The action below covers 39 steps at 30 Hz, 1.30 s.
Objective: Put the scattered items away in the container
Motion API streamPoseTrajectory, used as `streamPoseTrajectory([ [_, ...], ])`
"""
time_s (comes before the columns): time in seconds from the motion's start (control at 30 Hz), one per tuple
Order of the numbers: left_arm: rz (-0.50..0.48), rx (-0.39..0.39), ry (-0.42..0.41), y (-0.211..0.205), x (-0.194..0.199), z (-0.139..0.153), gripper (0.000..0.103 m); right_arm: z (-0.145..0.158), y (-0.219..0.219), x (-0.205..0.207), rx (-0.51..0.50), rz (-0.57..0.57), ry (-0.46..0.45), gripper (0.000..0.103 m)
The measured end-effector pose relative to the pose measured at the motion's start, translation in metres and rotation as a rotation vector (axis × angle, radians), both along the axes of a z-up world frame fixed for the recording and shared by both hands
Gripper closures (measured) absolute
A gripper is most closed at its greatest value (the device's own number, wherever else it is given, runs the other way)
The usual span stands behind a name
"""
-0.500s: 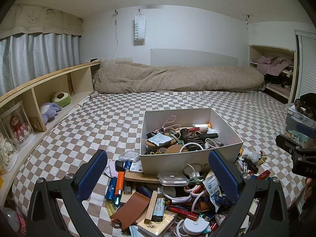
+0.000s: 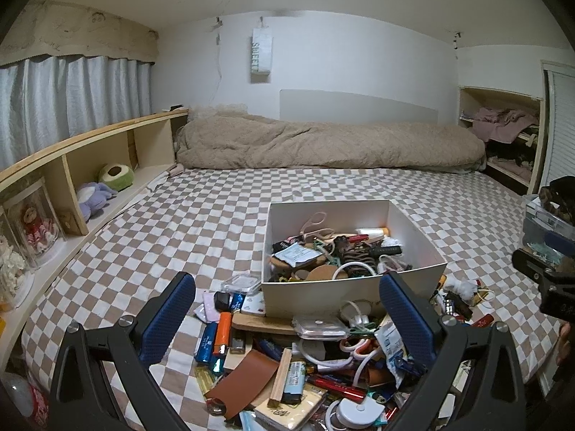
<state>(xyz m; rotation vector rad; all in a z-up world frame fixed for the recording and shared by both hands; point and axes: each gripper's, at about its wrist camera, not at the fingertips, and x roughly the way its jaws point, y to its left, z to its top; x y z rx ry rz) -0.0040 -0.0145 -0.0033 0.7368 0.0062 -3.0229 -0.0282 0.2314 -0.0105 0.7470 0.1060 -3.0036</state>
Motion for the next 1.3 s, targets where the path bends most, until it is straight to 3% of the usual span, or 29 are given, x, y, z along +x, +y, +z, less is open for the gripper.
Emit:
streamPoseTrajectory([
  [0.17, 0.018, -0.021, -0.027, -0.007, -0.002, -0.008, 0.000, -0.005, 0.004, -0.004, -0.005, 0.016, -0.032, 0.000],
  [0.6, 0.032, 0.077, -0.146, -0.037, -0.018, -0.043, 0.000, -0.051, 0.025, -0.017, -0.039, 0.065, -0.176, 0.000],
  [0.87, 0.040, -0.040, -0.241, -0.047, -0.011, -0.087, 0.000, -0.095, 0.035, -0.022, -0.007, 0.140, -0.318, 0.000],
  [1.1, -0.002, -0.002, -0.301, -0.060, 0.001, -0.104, 0.000, -0.128, 0.035, -0.010, 0.107, 0.239, -0.468, 0.000],
  [1.2, -0.048, -0.019, -0.317, -0.054, 0.007, -0.109, 0.000, -0.141, 0.032, -0.003, 0.169, 0.309, -0.549, 0.000],
  [1.3, -0.086, -0.056, -0.322, -0.043, 0.013, -0.113, 0.000, -0.156, 0.023, 0.008, 0.306, 0.385, -0.597, 0.000],
])
